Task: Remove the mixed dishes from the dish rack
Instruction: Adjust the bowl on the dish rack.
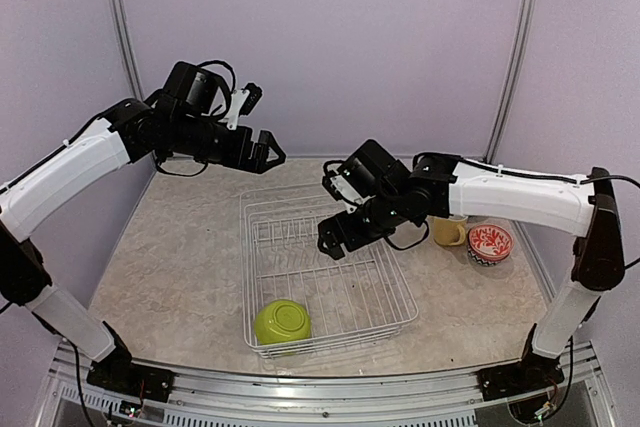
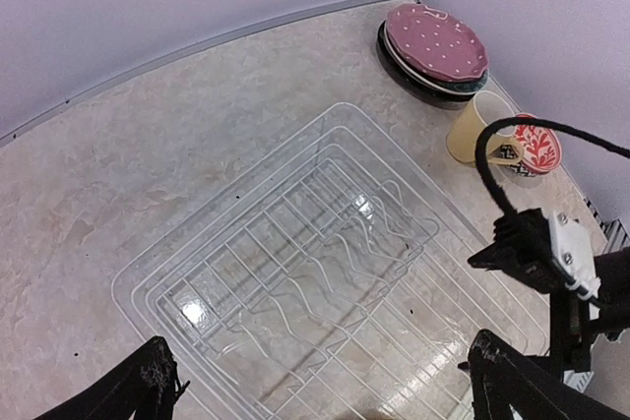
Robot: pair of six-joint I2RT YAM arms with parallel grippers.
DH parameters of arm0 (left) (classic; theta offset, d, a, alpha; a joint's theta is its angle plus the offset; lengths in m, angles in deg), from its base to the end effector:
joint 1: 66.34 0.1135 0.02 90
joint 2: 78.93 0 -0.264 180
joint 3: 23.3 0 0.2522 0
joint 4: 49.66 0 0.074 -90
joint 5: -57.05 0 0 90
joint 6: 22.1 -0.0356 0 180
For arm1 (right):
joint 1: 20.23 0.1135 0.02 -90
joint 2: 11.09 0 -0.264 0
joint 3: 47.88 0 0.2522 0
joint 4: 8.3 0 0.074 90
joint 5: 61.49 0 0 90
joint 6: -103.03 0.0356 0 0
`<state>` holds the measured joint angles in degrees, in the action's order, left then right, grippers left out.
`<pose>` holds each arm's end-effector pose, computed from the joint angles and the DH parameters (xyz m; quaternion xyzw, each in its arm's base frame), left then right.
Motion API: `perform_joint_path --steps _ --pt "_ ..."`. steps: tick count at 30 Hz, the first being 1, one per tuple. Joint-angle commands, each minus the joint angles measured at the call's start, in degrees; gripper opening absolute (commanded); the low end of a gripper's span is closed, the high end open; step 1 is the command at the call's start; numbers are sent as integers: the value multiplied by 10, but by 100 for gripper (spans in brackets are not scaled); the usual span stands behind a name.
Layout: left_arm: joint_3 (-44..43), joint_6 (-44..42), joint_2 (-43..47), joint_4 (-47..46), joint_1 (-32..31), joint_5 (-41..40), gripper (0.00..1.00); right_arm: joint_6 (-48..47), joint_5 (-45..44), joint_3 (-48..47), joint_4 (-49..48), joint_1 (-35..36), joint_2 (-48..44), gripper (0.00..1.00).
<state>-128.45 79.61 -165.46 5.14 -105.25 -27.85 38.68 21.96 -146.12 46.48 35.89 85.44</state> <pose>0.2559 -0.2106 0.3929 0.2290 0.8611 -0.2292 0.3918 0.2084 0.3031 0.2959 -0.2314 0.9184 0.1660 0.2745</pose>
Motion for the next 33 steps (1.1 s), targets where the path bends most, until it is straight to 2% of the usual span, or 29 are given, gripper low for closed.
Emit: perform_joint_path --steps 1,11,19,33 --pt "9 -3 18 -9 4 -13 99 16 78 3 -67 36 48 94" --pt "8 -4 24 -9 4 -14 99 31 141 23 -103 74 102 88" --pt "7 -2 24 -9 5 -7 99 40 162 61 -120 90 97 72" --pt "5 -1 20 -6 5 -1 99 37 162 64 -123 95 128 73"
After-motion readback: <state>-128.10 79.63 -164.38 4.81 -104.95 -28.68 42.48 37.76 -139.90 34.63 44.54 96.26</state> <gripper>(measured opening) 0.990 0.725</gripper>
